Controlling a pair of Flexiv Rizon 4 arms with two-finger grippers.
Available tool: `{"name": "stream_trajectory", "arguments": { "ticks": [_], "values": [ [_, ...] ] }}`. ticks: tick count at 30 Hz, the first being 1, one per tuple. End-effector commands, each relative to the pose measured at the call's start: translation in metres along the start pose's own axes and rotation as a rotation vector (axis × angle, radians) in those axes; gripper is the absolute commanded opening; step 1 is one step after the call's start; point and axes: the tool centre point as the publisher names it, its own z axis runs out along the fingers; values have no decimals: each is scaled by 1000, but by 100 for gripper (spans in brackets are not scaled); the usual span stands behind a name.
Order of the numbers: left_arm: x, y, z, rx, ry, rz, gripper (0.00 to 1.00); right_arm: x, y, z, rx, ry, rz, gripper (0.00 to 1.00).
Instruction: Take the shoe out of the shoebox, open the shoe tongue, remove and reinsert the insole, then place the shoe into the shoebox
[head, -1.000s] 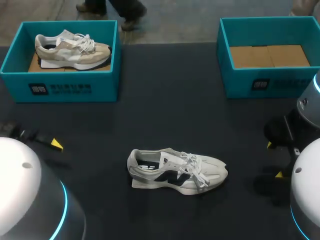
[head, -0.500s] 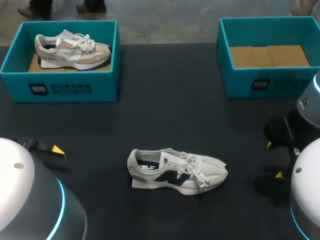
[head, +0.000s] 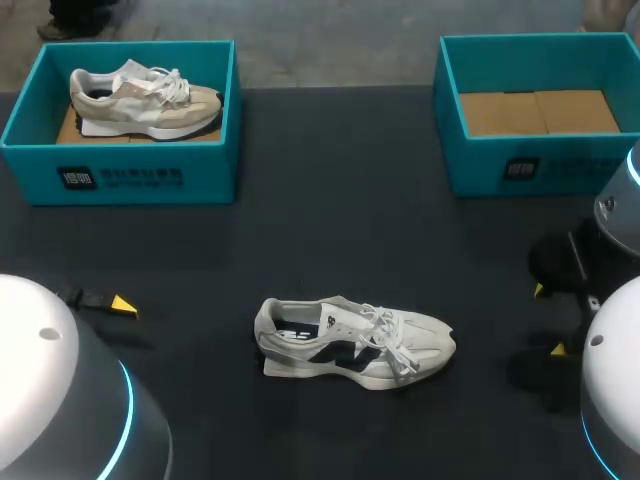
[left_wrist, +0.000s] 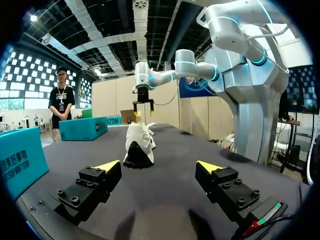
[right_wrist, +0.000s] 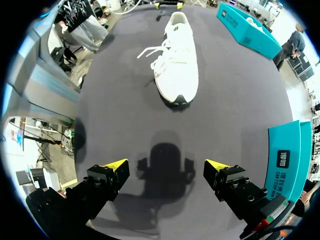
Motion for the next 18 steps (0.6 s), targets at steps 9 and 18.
{"name": "stream_trajectory", "arguments": {
  "ticks": [9,18],
  "values": [
    [-11,5,34,10,-28,-28,100,2,0,0,1,-2,1,100],
    [-22,7,63,-5,-53,-54,100,2,0,0,1,-2,1,100]
  ]
}}
